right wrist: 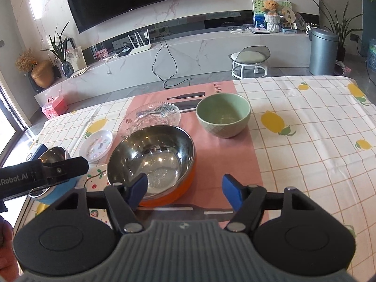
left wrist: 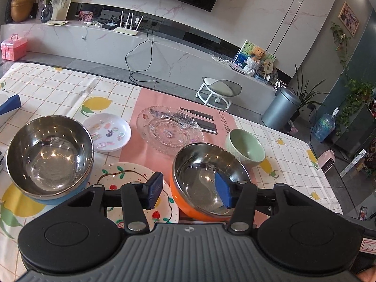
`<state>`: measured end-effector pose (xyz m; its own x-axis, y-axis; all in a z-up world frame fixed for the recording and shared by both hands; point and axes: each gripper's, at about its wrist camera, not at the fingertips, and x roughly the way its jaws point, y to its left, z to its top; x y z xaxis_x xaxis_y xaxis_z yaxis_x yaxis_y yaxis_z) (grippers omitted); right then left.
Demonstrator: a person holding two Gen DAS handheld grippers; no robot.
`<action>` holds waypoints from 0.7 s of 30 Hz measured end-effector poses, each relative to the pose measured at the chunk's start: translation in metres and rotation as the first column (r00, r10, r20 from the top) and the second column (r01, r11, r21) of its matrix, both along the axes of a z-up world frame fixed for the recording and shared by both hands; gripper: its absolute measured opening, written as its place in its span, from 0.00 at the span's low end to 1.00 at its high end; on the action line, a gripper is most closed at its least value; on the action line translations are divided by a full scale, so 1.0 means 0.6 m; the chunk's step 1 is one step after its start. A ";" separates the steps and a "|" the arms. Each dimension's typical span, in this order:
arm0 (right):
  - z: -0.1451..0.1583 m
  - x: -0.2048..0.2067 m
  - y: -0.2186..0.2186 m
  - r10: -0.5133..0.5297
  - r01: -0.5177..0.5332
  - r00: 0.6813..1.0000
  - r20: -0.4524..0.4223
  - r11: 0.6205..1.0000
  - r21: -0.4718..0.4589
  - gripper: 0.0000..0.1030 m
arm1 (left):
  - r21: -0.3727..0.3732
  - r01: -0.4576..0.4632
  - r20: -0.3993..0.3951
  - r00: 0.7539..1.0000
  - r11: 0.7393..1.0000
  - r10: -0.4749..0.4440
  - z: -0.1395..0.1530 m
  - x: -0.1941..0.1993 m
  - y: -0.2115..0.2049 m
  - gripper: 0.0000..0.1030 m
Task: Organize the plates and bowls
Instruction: 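Move both grippers to the orange steel bowl and close on its rim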
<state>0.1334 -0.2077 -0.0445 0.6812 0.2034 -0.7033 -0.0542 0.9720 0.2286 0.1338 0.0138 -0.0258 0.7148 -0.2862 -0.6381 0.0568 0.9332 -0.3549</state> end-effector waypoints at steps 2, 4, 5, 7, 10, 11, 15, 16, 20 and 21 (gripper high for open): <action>-0.005 0.017 0.003 -0.002 0.002 1.000 -0.013 1.000 -0.002 0.61 | -0.003 -0.006 -0.011 1.000 1.000 0.006 -0.003 0.016 -0.002 0.58; -0.012 0.033 0.003 -0.003 0.003 1.000 -0.028 1.000 0.001 0.55 | -0.014 -0.012 -0.037 0.999 1.000 0.011 -0.013 0.034 -0.004 0.58; -0.015 0.038 0.003 -0.005 0.005 0.999 -0.034 1.000 0.004 0.54 | -0.018 -0.013 -0.052 0.999 1.000 0.012 -0.018 0.044 -0.003 0.58; -0.019 0.052 0.003 -0.009 0.010 0.999 -0.050 1.000 0.016 0.53 | -0.019 -0.017 -0.074 0.997 1.000 0.015 -0.028 0.057 -0.005 0.58; -0.029 0.068 0.002 -0.009 0.012 0.998 -0.069 0.999 0.030 0.51 | -0.019 -0.017 -0.107 0.994 1.000 0.015 -0.045 0.075 -0.008 0.58; -0.033 0.073 0.002 -0.009 0.012 0.997 -0.078 0.999 0.034 0.51 | -0.022 -0.016 -0.118 0.993 1.000 0.013 -0.050 0.079 -0.010 0.58; -0.050 0.089 0.001 -0.009 0.016 0.994 -0.110 0.998 0.062 0.46 | -0.023 -0.010 -0.150 0.989 1.000 0.007 -0.066 0.096 -0.016 0.58; -0.053 0.092 0.000 -0.009 0.017 0.993 -0.115 0.998 0.069 0.43 | -0.022 -0.009 -0.154 0.988 1.000 0.005 -0.068 0.099 -0.017 0.58; -0.062 0.097 0.000 -0.004 0.016 0.992 -0.129 0.996 0.088 0.32 | -0.003 -0.001 -0.166 0.986 1.000 0.000 -0.074 0.108 -0.025 0.45; -0.063 0.098 -0.001 -0.004 0.016 0.991 -0.131 0.996 0.093 0.28 | 0.006 -0.004 -0.167 0.986 1.000 0.005 -0.075 0.110 -0.026 0.41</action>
